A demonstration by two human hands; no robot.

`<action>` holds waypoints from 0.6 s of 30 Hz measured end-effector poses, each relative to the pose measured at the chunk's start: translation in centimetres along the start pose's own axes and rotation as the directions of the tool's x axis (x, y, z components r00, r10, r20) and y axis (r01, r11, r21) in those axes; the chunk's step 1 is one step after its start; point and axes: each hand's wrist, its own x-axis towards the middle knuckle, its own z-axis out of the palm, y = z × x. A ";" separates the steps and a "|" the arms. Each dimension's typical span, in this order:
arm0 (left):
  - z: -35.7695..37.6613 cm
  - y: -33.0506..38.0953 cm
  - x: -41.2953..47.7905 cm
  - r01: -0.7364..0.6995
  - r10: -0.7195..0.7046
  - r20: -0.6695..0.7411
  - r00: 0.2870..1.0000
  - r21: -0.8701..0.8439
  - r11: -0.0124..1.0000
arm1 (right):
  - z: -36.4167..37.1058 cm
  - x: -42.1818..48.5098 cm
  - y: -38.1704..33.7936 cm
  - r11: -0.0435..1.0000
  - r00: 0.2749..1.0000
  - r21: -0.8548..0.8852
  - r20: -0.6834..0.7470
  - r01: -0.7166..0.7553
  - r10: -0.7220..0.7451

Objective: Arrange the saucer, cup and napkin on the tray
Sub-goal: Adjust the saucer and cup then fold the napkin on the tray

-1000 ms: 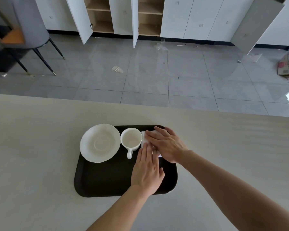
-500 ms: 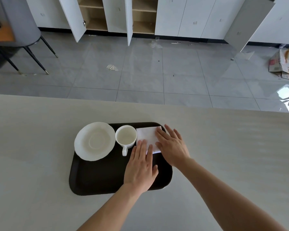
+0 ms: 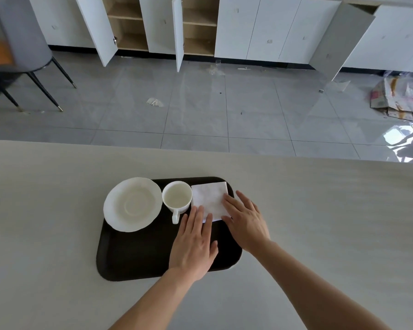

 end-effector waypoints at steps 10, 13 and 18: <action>0.1 -0.3 -0.6 -0.014 0.014 -0.006 1.000 -0.009 1.000 | -0.4 -0.9 -0.6 0.999 0.999 0.001 -0.007 -0.046 0.046; 0.3 -0.4 -0.5 -0.014 0.014 -0.002 1.000 -0.002 1.000 | -0.3 -1.2 -0.4 0.999 0.998 -0.035 0.045 -0.036 0.038; 0.4 -0.7 -0.3 -0.008 0.008 0.013 1.000 -0.010 1.000 | -0.3 -0.9 -0.4 0.996 0.995 -0.080 0.093 -0.026 0.033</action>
